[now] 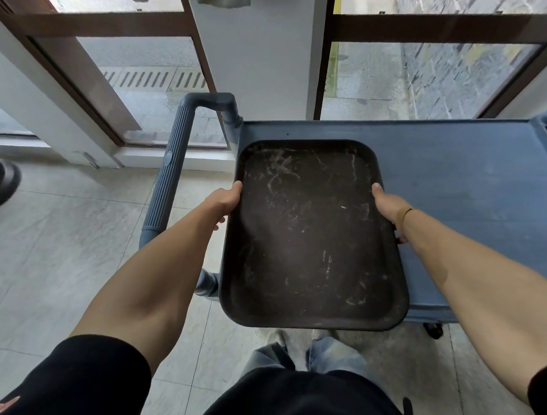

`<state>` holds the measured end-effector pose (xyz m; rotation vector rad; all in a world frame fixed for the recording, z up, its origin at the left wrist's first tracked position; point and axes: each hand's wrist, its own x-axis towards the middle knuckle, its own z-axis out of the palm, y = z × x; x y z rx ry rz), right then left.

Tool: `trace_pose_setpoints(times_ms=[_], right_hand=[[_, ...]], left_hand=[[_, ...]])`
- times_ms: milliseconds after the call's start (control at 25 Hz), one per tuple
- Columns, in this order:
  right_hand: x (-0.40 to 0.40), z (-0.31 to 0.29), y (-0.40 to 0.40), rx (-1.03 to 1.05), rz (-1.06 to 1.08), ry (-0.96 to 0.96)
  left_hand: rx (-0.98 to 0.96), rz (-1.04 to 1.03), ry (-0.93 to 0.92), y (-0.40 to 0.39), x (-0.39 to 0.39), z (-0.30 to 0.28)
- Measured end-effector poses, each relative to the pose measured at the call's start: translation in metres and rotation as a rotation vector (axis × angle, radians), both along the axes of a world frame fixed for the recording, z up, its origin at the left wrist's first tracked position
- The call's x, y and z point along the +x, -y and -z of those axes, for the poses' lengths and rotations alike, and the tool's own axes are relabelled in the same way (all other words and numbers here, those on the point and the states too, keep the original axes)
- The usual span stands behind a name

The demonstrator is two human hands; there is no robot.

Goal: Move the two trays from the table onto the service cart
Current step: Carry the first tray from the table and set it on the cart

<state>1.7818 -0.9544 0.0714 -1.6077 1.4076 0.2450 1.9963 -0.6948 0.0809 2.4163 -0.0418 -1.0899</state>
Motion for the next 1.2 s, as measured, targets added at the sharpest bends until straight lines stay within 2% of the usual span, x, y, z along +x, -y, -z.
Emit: trace_pose_setpoints(times_ms=[280, 600, 720, 920, 1200], right_hand=[[-0.013, 0.002, -0.007, -0.35, -0.237, -0.13], [-0.033, -0.05, -0.015, -0.798, -0.446, -0.162], [-0.054, -0.064, -0.014, -0.852, -0.468, -0.203], [-0.105, -0.084, -0.001, -0.91, -0.36, -0.244], [-0.181, -0.094, 0.019, -0.912, -0.298, -0.261]], left_hand=[[-0.09, 0.124, 0.298, 0.004, 0.007, -0.002], [-0.214, 0.54, 0.685, 0.027, 0.004, -0.025], [-0.216, 0.659, 0.782, 0.045, -0.004, -0.036], [-0.256, 0.802, 0.881, 0.081, -0.029, -0.055], [-0.284, 0.867, 0.923, 0.116, -0.1, -0.065]])
